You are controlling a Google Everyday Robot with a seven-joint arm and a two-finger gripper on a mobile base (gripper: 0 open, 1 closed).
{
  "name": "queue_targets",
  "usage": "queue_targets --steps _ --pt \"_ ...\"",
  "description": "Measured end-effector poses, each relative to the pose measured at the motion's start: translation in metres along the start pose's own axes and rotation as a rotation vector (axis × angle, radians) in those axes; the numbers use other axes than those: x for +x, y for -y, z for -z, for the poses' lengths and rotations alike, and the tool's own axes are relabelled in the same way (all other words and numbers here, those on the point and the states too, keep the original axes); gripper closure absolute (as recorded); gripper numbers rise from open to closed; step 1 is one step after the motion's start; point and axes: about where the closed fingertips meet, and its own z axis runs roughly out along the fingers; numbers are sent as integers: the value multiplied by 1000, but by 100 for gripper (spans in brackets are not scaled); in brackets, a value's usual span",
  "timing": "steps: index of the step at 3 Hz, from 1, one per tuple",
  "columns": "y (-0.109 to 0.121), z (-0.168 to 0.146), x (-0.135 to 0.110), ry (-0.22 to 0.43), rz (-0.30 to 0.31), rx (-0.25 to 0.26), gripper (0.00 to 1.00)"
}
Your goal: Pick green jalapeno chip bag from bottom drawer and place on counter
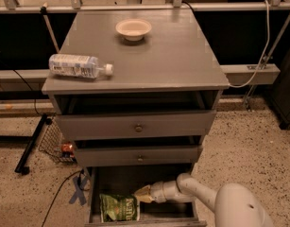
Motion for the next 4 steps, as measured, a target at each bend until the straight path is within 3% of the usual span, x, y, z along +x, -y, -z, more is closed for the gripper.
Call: queue_targets --steps 3,4 --pt "-21 114 -86 83 219 75 100" --pt "-21 114 -86 83 219 75 100"
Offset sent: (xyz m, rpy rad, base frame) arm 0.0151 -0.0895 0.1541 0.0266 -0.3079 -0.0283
